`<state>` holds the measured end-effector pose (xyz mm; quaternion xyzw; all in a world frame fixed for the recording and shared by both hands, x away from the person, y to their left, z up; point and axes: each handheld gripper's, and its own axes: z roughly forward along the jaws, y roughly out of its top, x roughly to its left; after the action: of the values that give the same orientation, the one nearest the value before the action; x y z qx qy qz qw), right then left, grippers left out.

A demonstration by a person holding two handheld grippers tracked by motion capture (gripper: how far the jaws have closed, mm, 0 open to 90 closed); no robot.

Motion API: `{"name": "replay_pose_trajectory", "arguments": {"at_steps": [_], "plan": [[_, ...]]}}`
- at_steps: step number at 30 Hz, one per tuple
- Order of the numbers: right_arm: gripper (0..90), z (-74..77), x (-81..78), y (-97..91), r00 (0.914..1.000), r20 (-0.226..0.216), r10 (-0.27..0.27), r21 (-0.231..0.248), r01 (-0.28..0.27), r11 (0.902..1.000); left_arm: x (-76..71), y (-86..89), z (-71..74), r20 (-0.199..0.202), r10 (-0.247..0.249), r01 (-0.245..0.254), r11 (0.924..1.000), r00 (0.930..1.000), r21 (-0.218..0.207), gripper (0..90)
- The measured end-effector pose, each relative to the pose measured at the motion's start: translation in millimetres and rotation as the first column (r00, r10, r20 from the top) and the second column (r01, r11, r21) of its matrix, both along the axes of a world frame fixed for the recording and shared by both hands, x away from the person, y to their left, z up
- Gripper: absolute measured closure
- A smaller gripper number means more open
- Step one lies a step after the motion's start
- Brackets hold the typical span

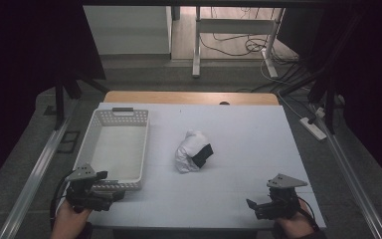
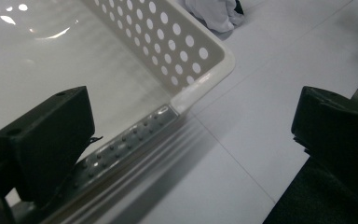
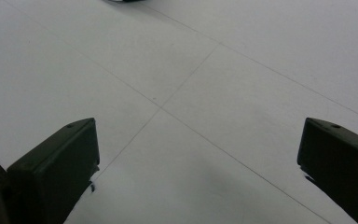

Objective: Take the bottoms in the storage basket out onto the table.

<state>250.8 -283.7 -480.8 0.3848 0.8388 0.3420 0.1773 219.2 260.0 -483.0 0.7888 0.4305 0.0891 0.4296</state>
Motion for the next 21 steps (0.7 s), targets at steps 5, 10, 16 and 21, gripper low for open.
{"name": "replay_pose_trajectory", "arguments": {"at_steps": [5,10,16,21], "plan": [[0.0,0.0,0.0,0.0,1.0,0.0,0.0,0.0,0.0,1.0,-6.3,2.7,-1.4,0.011,0.02,-0.019,0.9997,0.9997,-0.014,0.0],[0.0,0.0,0.0,0.0,1.0,0.0,0.0,-0.001,0.0,1.0,-12.1,4.2,0.0,0.028,0.036,-0.036,0.9993,0.999,-0.014,0.0],[0.0,-0.1,0.0,0.1,1.0,0.0,0.0,-0.001,0.0,1.0,-18.9,7.1,0.5,0.028,0.051,-0.05,0.9987,0.9983,-0.006,0.0],[0.0,0.0,-0.1,0.1,1.0,0.001,0.0,-0.001,0.0,1.0,-22.9,11.2,-0.6,0.029,0.063,-0.062,0.9979,0.9976,-0.016,0.0]]}}
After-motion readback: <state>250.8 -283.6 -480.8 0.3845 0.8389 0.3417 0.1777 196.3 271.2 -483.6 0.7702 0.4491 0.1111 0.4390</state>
